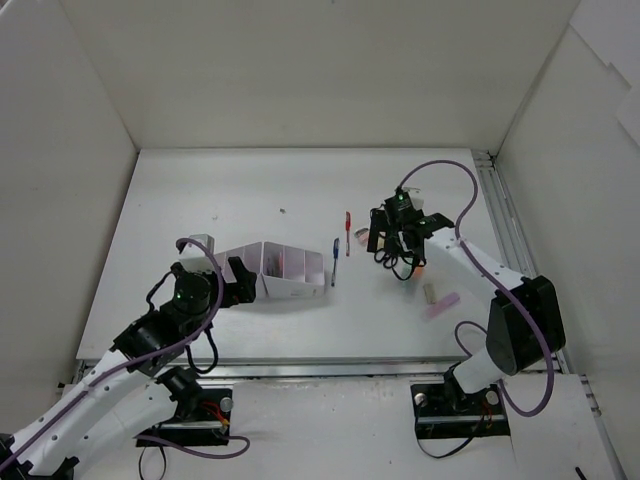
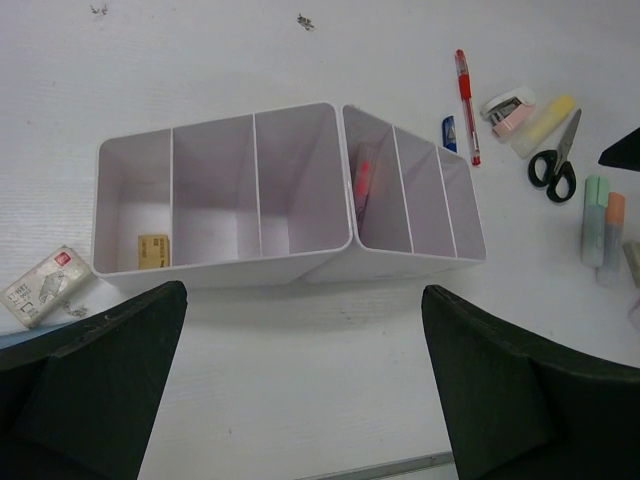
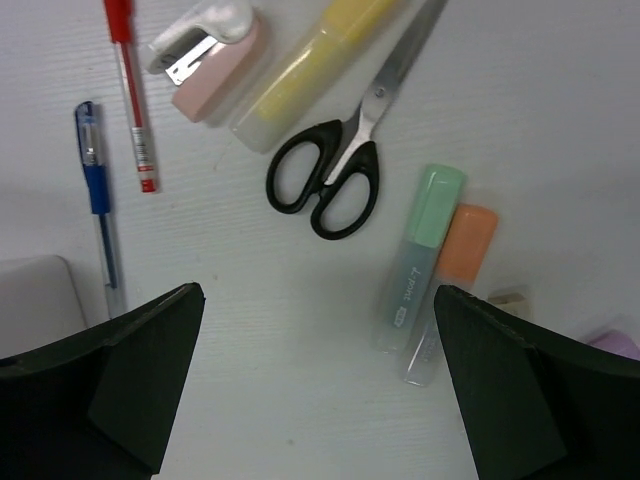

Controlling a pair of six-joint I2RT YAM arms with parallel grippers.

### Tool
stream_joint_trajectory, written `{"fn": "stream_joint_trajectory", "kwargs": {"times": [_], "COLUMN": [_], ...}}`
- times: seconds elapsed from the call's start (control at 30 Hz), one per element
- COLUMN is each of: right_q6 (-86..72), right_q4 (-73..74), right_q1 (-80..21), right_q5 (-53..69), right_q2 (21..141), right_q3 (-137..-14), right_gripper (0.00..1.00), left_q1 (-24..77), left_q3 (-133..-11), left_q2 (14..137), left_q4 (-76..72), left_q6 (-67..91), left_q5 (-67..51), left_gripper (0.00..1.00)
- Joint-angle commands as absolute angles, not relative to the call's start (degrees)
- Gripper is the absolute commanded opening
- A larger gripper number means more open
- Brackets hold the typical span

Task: Sort the stationery into containers
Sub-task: Pick up the pen from the center of the board.

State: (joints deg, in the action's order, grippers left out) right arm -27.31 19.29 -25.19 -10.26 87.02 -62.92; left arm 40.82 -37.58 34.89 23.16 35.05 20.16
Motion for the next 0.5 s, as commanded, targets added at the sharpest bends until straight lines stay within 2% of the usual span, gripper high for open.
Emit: {"fn": "stream_joint_trajectory", "kwargs": {"times": [0.0, 0.33, 0.47], "right_q6": [-29.2, -30.8, -30.0], "right_q4": [18.6, 19.0, 19.0], "right_q1": [-22.9, -15.3, -14.2], "right_q5": [-9.7, -7.3, -6.1], "right_q2": [85.7, 82.9, 82.9], "right_q3": [-60.7, -52.3, -50.9], "right_gripper": [0.98, 0.98, 0.97], "left_q1": [41.0, 39.3, 36.0], "left_q3": [-37.9, -39.0, -38.8], "left_q2": [36.4, 41.0, 43.1], "left_q4": [19.6, 14.6, 12.5], "left_q6": [33.7, 30.1, 29.8], "left_q5": [21.6, 19.6, 15.1], "left_gripper": [0.99, 0.99, 1.0]}}
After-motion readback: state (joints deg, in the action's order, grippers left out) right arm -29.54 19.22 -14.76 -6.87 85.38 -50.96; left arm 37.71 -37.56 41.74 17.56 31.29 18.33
